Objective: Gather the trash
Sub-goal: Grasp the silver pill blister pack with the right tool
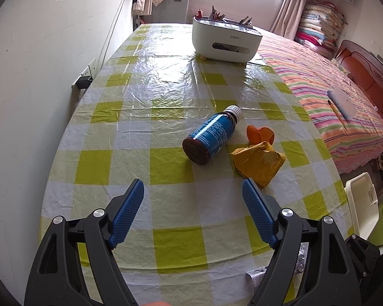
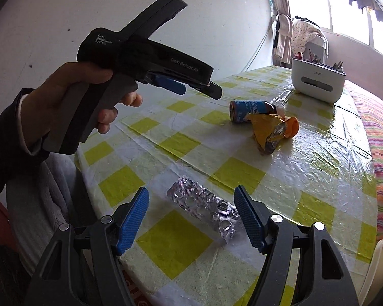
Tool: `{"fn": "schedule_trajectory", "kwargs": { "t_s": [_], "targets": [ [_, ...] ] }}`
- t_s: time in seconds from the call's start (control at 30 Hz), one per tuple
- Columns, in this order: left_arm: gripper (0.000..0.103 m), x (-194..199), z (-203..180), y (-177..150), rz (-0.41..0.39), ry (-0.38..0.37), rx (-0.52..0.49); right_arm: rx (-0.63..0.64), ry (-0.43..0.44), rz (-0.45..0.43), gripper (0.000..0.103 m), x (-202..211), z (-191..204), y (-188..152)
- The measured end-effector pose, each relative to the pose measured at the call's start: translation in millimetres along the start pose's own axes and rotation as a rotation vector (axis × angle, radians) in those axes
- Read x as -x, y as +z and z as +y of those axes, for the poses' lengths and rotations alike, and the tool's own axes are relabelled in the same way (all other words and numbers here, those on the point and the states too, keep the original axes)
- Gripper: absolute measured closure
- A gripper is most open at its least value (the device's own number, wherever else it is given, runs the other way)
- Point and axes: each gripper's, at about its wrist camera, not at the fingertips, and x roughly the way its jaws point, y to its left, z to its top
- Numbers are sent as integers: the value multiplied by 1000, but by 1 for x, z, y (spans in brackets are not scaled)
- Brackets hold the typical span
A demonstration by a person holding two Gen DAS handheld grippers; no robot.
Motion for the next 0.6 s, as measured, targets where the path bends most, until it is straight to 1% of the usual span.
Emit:
{"fn": "schedule_trajectory", "kwargs": {
  "t_s": [0.13, 0.23, 0.3, 0.37, 0.4, 0.47, 0.5, 0.57, 0.6],
  "targets": [
    [24, -4, -7, 2, 15, -1, -5, 76, 13, 55, 36, -15, 1, 7],
    [24, -6, -12, 4, 22, -1, -6, 132, 39, 121, 36, -28, 2, 8],
    [24, -7, -17, 5, 26, -3, -8, 168, 26, 163, 36, -35, 4, 7],
    [24, -9, -22, 6, 30, -6, -14, 182, 8, 206, 36, -45, 2, 6],
    [24, -9, -26, 6, 33, -7, -20, 169, 12, 218, 36, -48, 0, 6],
    [24, -10, -31, 6, 35, -7, -33, 160, 7, 207, 37, -46, -3, 6],
    [24, -10, -34, 6, 35, -7, -38, 158, 3, 203, 46, -45, -4, 5],
    [24, -12, -40, 7, 39, -6, -47, 166, -14, 194, 58, -42, -4, 3],
    [24, -13, -42, 7, 43, -6, -50, 172, -20, 188, 59, -41, -3, 1]
  ]
}}
